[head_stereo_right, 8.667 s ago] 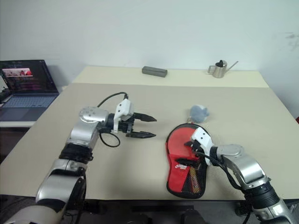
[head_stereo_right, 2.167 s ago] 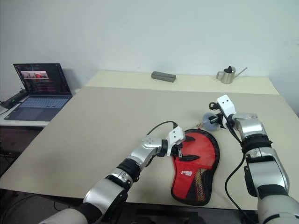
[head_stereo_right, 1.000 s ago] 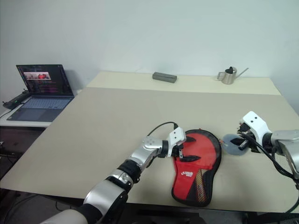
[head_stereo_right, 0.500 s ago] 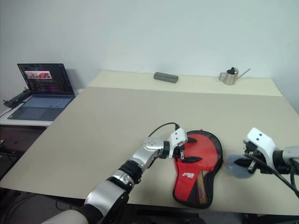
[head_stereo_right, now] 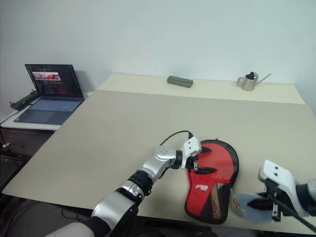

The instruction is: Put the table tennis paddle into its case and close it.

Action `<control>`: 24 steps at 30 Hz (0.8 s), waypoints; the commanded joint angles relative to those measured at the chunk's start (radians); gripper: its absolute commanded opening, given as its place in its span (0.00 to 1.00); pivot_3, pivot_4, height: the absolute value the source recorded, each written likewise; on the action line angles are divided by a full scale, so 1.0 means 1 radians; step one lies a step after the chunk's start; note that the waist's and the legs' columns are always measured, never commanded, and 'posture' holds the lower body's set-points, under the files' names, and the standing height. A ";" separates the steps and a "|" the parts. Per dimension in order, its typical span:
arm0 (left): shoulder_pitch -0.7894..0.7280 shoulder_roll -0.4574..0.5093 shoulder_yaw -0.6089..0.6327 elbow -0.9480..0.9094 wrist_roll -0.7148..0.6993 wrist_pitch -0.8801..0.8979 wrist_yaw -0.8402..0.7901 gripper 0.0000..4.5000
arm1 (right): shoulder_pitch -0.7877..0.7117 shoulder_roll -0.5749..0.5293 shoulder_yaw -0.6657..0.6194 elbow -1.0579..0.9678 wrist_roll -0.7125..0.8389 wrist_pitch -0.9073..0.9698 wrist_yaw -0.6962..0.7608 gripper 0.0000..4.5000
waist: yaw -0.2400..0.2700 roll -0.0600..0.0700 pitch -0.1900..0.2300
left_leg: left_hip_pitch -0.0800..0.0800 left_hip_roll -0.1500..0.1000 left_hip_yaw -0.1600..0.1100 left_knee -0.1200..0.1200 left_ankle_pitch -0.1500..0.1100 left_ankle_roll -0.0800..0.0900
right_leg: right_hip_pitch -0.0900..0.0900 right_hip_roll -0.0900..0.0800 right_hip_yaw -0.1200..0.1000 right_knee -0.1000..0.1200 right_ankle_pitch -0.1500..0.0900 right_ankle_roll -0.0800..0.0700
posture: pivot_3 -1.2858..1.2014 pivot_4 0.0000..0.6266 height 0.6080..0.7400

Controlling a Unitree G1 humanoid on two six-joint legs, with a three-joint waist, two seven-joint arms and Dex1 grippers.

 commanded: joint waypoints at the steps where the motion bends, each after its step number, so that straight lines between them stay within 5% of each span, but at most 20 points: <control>1: 0.088 0.033 -0.070 0.154 0.105 0.059 0.013 1.00 | 0.094 0.019 -0.062 -0.087 0.030 -0.004 0.055 0.01 | 0.001 -0.001 -0.001 | 0.000 0.000 0.000 0.000 0.000 0.000 | 0.000 -0.001 0.000 -0.001 0.000 0.000 | 0.52 0.24 1.00; 9: 0.088 0.022 -0.078 0.156 0.112 0.057 0.012 1.00 | 0.247 0.054 -0.110 -0.170 0.025 -0.041 0.073 0.01 | 0.001 -0.003 -0.002 | 0.000 -0.001 0.000 0.000 -0.001 -0.001 | 0.001 -0.002 0.000 -0.001 -0.001 0.001 | 0.52 0.24 1.00; 24: 0.089 0.008 -0.075 0.156 0.121 0.055 0.020 1.00 | 0.081 0.066 0.014 -0.186 0.126 0.004 -0.068 0.01 | 0.004 -0.004 -0.002 | 0.000 -0.002 -0.001 0.000 -0.001 -0.001 | 0.001 -0.003 0.000 -0.001 -0.001 0.002 | 0.52 0.24 1.00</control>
